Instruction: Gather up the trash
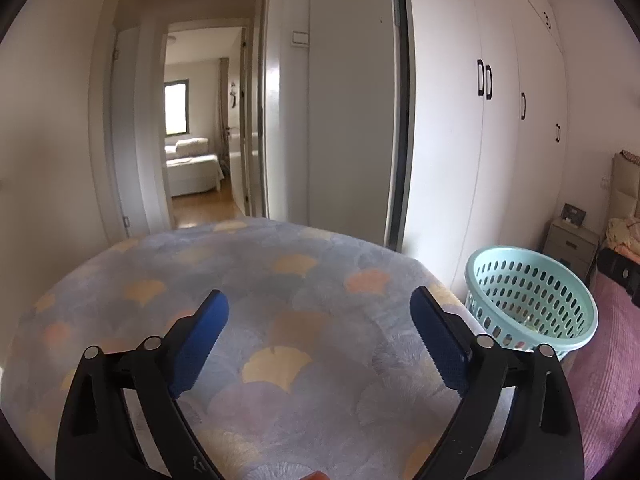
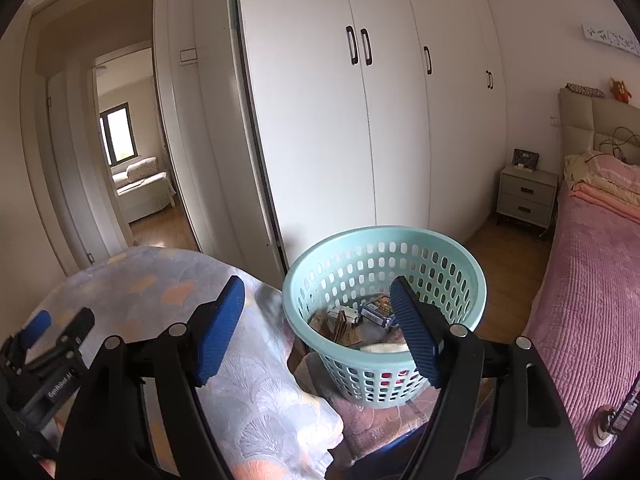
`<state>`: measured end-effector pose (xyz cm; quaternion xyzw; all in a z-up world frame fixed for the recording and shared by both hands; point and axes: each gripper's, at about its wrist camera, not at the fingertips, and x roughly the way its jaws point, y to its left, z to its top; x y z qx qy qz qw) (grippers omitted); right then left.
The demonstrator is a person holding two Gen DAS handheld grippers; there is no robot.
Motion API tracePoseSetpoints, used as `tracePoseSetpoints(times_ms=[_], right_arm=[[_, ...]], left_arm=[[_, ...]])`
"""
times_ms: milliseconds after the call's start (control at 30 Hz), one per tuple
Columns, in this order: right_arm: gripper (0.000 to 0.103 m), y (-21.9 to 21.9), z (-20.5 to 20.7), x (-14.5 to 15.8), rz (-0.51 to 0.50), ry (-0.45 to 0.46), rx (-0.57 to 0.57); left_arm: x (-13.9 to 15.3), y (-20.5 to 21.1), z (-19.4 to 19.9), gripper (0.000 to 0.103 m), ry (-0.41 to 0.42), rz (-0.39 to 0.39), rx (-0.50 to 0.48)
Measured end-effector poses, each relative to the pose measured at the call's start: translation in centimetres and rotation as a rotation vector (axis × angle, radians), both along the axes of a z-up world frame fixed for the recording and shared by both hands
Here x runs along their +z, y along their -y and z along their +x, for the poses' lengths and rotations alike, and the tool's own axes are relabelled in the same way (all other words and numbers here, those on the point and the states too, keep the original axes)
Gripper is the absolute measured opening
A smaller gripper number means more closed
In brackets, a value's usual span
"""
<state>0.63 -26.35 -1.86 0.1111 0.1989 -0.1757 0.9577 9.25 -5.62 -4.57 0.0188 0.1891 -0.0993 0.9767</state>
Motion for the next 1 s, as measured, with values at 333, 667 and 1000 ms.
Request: tracePoseSetpoints(times_ms=[333, 667, 1000], right_arm=[[0.074, -0.6, -0.3, -0.3, -0.021, 0.013, 0.011], [0.077, -0.7, -0.2, -1.0, -0.027, 0.004, 0.016], [0.077, 0.1, 0.2, -1.6, -0.006, -0.010, 0.006]], left_arm=[[-0.4, -0.5, -0.1, 0.092, -0.002, -0.022, 0.010], [-0.5, -0.5, -0.3, 0.094, 0.005, -0.018, 0.007], [-0.7, -0.8, 0.1, 0.095, -0.021, -0.032, -0.003]])
